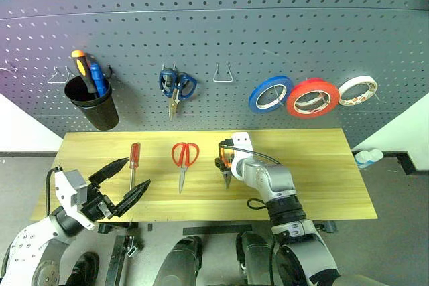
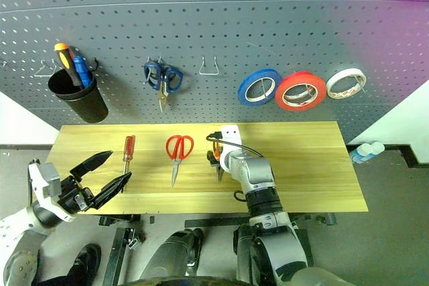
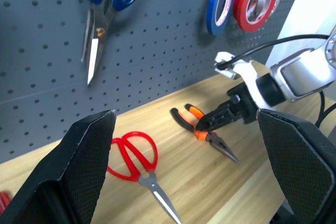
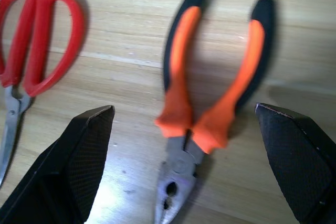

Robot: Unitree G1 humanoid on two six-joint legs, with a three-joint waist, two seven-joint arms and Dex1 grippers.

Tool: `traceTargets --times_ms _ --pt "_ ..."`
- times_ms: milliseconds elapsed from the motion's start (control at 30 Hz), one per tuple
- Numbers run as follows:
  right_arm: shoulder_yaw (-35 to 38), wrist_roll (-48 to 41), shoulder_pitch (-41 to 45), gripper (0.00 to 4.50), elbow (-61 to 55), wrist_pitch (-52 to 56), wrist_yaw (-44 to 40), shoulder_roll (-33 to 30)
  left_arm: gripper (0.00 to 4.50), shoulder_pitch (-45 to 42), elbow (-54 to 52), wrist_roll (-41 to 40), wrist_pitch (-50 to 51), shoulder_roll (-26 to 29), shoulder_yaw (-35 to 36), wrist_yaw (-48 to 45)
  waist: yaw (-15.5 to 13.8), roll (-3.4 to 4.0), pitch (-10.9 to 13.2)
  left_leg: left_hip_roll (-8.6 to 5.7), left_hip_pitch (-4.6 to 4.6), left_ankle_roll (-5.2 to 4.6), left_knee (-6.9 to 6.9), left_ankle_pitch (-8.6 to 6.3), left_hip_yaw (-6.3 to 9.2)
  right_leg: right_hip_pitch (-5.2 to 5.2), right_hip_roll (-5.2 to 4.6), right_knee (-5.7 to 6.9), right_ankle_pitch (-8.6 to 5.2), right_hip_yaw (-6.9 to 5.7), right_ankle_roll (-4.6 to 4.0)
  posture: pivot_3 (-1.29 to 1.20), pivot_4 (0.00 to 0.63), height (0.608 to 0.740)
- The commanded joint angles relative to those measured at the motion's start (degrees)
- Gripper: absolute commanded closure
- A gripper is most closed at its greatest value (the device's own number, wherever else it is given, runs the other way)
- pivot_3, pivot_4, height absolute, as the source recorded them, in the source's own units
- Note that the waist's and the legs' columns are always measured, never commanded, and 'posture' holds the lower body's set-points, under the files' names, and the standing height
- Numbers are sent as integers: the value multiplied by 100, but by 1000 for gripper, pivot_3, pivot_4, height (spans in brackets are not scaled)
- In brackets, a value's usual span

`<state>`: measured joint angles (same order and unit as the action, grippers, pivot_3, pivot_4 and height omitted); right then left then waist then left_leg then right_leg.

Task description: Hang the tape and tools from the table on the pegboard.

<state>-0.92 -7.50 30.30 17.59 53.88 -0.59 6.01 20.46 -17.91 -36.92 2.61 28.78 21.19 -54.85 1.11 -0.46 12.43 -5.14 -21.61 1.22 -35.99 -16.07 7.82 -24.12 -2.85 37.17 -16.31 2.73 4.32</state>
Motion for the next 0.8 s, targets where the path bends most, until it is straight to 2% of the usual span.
traceTargets --times_ms 33,800 --pt "30 62 127 16 95 -71 161 113 0 69 -195 -53 5 14 41 22 -1 0 0 -1 -1 0 0 0 0 0 0 -1 0 0 0 49 251 740" --pt "-182 504 351 16 783 -426 873 474 0 94 -494 2 110 16 -49 205 2 2 3 0 -24 4 -2 2 0 -28 1 4 2 -1 -2 66 254 740"
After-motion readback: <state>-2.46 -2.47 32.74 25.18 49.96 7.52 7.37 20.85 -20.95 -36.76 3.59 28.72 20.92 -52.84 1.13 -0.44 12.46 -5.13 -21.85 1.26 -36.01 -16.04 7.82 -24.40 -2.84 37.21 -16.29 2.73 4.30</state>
